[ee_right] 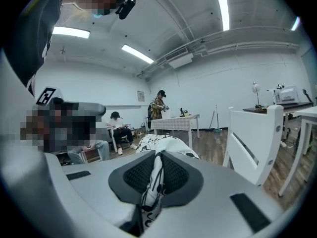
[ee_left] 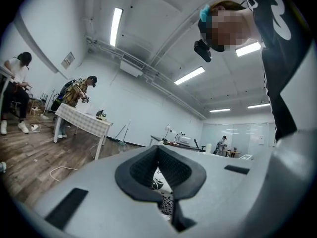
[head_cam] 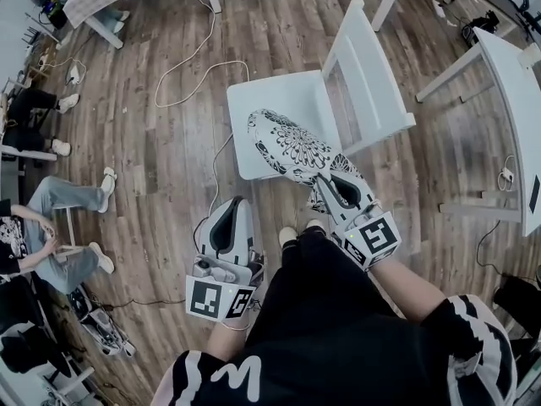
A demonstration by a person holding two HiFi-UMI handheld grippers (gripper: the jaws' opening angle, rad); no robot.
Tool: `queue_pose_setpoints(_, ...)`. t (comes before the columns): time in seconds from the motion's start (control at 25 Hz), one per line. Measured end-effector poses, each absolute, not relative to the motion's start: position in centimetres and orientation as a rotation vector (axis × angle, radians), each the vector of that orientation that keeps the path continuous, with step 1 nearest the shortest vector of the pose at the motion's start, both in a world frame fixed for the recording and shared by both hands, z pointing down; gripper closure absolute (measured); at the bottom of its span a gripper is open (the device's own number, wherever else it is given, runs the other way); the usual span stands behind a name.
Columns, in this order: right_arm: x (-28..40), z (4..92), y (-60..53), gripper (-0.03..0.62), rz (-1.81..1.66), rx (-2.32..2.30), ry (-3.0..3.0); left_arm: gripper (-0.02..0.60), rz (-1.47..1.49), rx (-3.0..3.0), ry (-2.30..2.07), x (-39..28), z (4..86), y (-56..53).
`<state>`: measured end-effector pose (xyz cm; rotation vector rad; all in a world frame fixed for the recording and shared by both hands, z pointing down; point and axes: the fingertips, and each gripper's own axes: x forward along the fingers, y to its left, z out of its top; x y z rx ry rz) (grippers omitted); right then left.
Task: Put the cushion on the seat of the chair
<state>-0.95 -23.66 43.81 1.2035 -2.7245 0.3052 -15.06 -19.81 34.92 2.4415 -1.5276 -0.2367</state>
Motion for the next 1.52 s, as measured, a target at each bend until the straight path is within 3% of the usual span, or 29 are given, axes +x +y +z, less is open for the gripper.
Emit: queue_pose_setpoints(1.52,-6.2,63.4,-21.3,0.562,0.162,0.725,-2.552,0.578,-0.048,2.252,-1.575,-16.9,47.2,-18.1)
